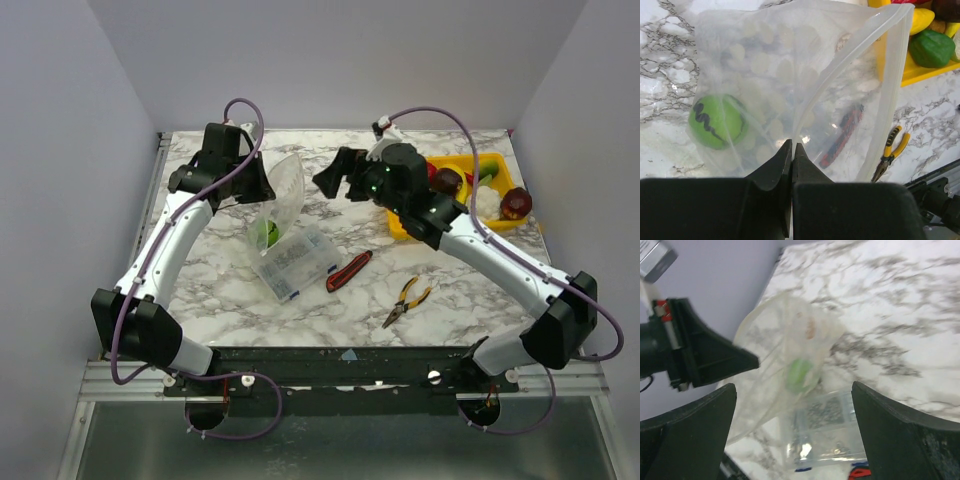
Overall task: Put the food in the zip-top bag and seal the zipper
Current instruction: Pick up the fake fruit from the bin.
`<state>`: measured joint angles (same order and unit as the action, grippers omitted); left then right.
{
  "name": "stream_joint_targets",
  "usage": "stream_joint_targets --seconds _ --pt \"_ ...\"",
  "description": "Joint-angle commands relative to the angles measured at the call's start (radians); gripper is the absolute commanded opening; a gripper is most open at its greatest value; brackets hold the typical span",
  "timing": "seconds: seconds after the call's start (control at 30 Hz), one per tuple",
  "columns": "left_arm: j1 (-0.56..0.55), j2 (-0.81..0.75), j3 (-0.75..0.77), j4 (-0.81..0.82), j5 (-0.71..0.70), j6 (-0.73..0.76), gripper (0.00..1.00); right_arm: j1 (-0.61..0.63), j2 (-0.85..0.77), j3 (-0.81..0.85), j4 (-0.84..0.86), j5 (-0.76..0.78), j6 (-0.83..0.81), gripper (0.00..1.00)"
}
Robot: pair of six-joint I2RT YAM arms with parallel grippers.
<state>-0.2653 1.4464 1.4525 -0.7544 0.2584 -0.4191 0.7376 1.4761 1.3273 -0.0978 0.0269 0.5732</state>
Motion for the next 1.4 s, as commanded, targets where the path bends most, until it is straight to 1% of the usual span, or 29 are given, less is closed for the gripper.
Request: stream_joint_targets --seconds 0.0,0.1,0.13,0.2,0.27,0.33,0.4,0.57,0.77,0.83,0.9,0.97,1.03,1.17,1.23,1.37 --pt "0.003 0.029 0.066 -0.037 0.023 0.026 0.0 -0.1 -0.059 0.009 -0.159 0.226 -0.127 0.99" --pt "0.003 0.037 0.073 -0.045 0.023 0.046 0.0 -0.249 -0.084 -0.036 -0.18 0.222 -0.13 0.98" --pt "0.003 0.038 0.072 -0.044 0.024 0.048 0.0 -0.302 -0.086 -0.05 -0.188 0.243 -0.129 0.98" --pt "0.003 0.039 0.071 -0.04 0.028 0.055 0.0 -0.385 -0.072 -0.056 -0.223 0.343 -0.107 0.98" --pt "0.003 0.035 0.061 -0.035 0.03 0.062 0.0 -0.458 -0.048 -0.059 -0.25 0.406 -0.093 0.98" --pt "0.003 0.028 0.043 -0.023 0.028 0.069 0.0 -0.507 -0.017 -0.062 -0.266 0.476 -0.094 0.96" --pt "0.003 0.024 0.026 -0.002 0.028 0.074 0.0 -0.552 0.014 -0.068 -0.273 0.514 -0.096 0.94" --pt "0.003 0.032 0.003 0.001 0.056 0.077 0.0 -0.657 0.098 -0.092 -0.261 0.51 -0.098 0.88" --pt "0.003 0.04 -0.005 0.012 0.091 0.071 0.0 -0.709 0.164 -0.088 -0.264 0.548 -0.131 0.85" --pt "0.005 0.04 -0.008 0.012 0.09 0.071 0.0 -0.716 0.155 -0.086 -0.251 0.58 -0.134 0.86" --pt "0.006 0.041 -0.007 0.013 0.094 0.07 0.0 -0.731 0.145 -0.078 -0.255 0.607 -0.128 0.89" --pt "0.009 0.042 -0.01 0.015 0.103 0.068 0.0 -0.776 0.134 -0.066 -0.255 0.62 -0.125 0.94" --pt "0.012 0.042 -0.012 0.018 0.109 0.065 0.0 -0.805 0.134 -0.053 -0.252 0.669 -0.134 1.0" --pt "0.017 0.046 -0.016 0.021 0.122 0.062 0.0 -0.899 0.157 -0.019 -0.251 0.648 -0.151 1.0" --pt "0.018 0.044 -0.018 0.024 0.124 0.06 0.0 -0.946 0.167 -0.014 -0.24 0.605 -0.156 1.0" --pt "0.019 0.041 -0.02 0.028 0.125 0.059 0.0 -1.018 0.197 0.006 -0.215 0.463 -0.167 1.0"
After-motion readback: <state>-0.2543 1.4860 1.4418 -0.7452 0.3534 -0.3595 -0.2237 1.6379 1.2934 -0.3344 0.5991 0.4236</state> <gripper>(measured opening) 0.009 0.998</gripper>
